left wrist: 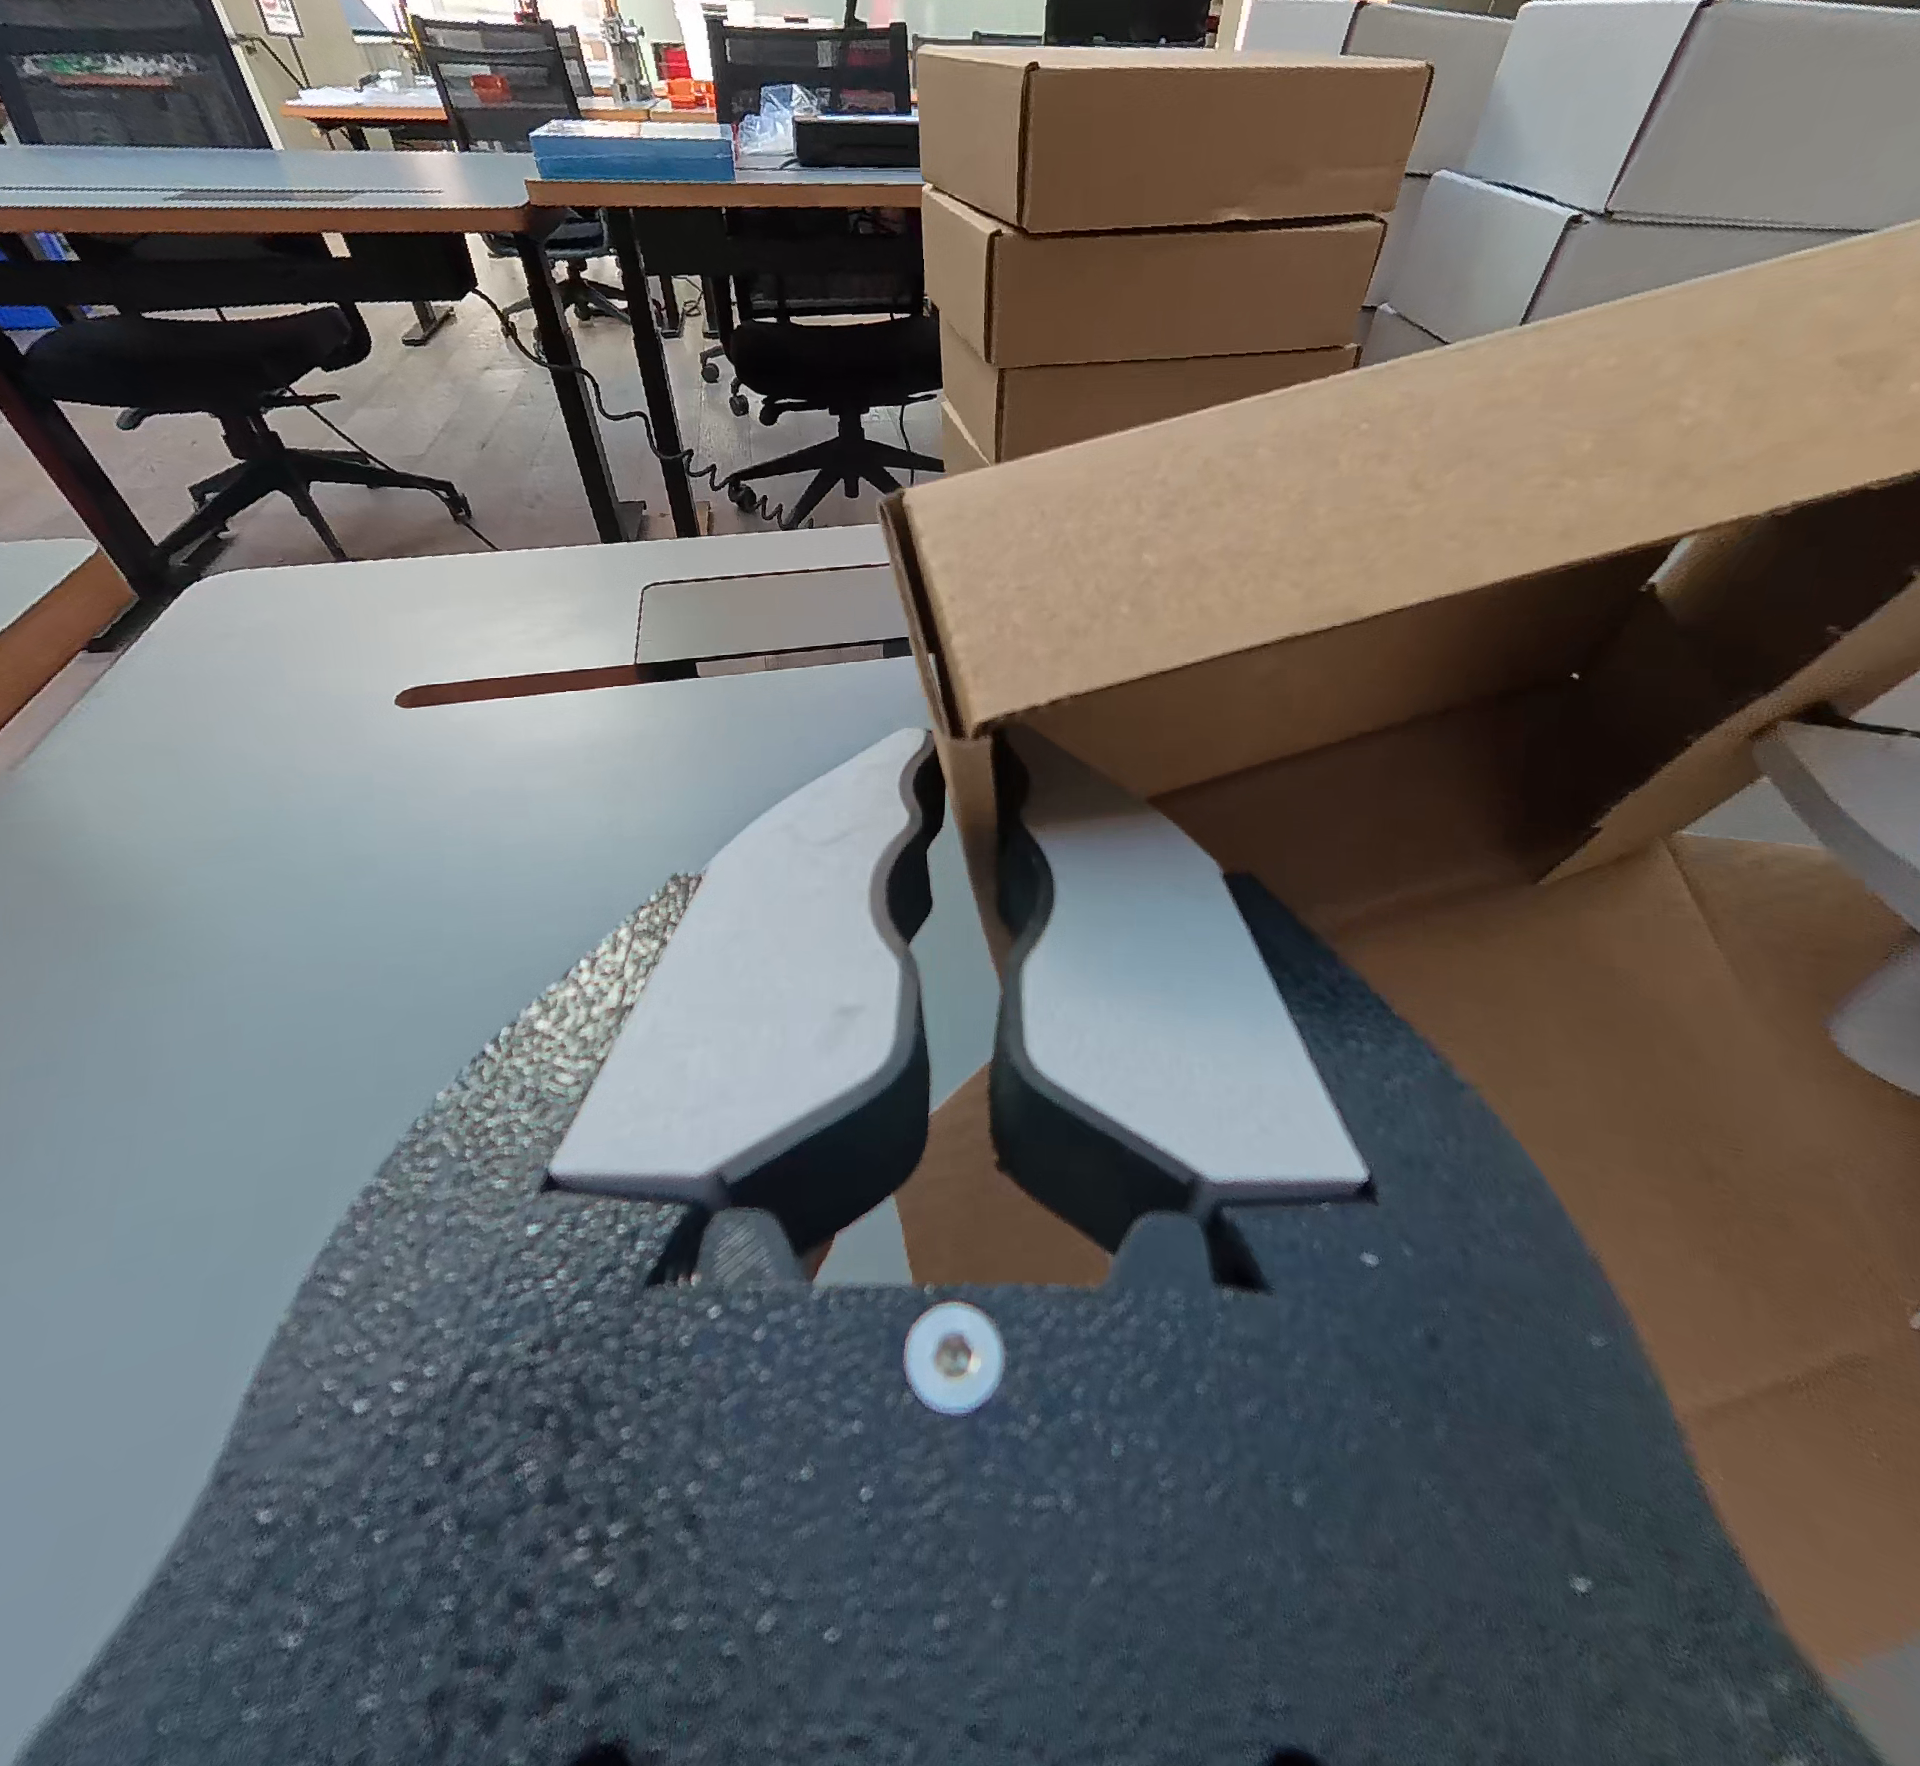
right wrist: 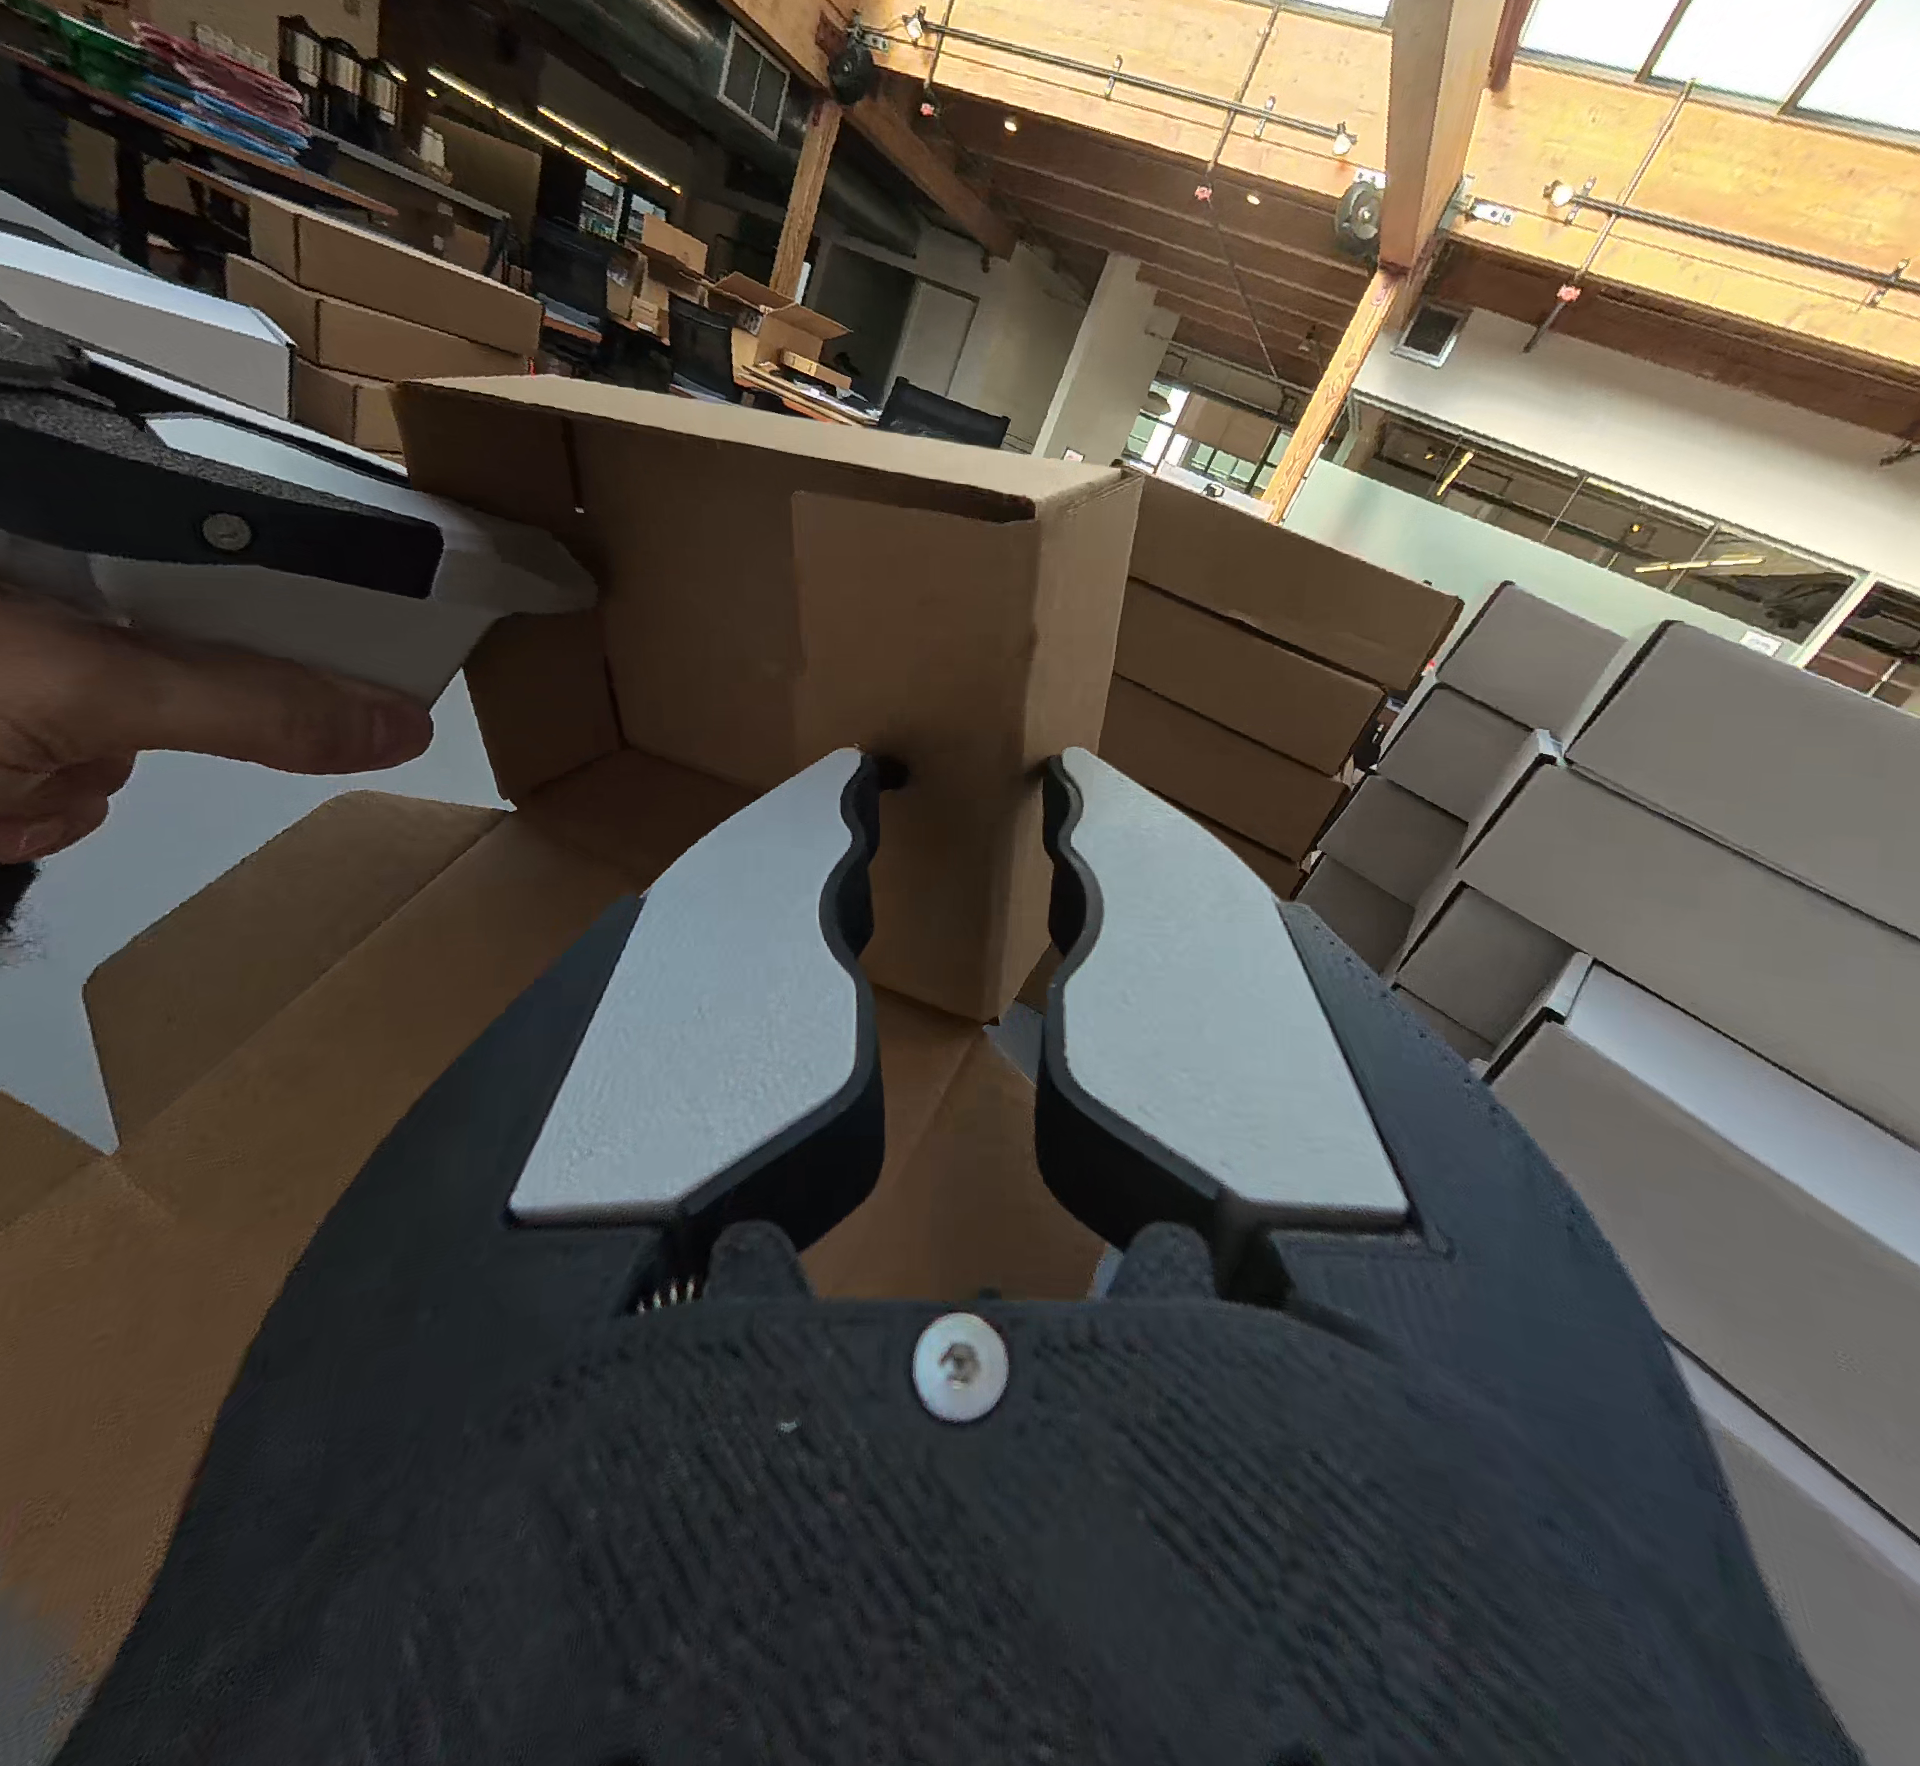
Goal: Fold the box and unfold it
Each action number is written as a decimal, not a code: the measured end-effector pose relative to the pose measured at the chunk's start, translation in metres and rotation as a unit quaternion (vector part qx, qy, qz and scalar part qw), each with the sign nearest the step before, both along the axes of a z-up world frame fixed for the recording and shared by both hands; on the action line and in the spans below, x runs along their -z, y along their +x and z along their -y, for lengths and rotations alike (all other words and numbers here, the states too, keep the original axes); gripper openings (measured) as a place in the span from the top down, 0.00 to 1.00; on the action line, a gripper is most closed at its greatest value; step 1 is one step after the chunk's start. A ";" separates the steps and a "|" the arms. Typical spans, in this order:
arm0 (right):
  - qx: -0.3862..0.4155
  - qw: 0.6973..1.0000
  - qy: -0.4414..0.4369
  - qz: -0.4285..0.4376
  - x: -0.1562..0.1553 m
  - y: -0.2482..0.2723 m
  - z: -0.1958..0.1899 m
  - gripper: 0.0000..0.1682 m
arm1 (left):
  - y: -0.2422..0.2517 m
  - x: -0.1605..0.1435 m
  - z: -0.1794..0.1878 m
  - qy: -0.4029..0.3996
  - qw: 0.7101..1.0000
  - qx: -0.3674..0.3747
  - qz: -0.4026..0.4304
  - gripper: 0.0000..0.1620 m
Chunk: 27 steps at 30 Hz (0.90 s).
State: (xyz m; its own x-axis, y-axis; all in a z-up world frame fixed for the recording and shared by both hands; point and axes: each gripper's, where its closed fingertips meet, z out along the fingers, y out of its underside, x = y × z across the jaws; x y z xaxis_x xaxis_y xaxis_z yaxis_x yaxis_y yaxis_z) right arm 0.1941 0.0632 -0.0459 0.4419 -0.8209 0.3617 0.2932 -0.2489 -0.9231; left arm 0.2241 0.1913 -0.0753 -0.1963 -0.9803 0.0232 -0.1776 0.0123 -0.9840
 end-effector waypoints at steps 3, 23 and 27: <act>-0.055 0.998 0.007 -0.018 0.002 -0.002 -0.005 0.81 | -0.001 0.003 -0.004 -0.003 1.000 0.002 -0.004 0.95; 0.034 0.999 -0.022 -0.013 0.011 0.031 0.002 0.81 | 0.000 0.012 0.005 0.006 1.000 0.002 -0.014 0.93; 0.084 0.996 -0.003 0.003 0.006 0.035 0.016 0.95 | -0.001 0.015 0.008 0.002 1.000 0.006 -0.019 0.93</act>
State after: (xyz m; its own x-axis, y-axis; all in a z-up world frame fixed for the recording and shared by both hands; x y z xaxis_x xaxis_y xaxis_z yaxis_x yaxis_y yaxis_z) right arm 0.2291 0.0472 -0.0516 0.2956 -0.8810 0.3694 0.2530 -0.3007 -0.9196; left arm 0.2230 0.1829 -0.0903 -0.2062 -0.9781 0.0271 -0.2140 0.0180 -0.9767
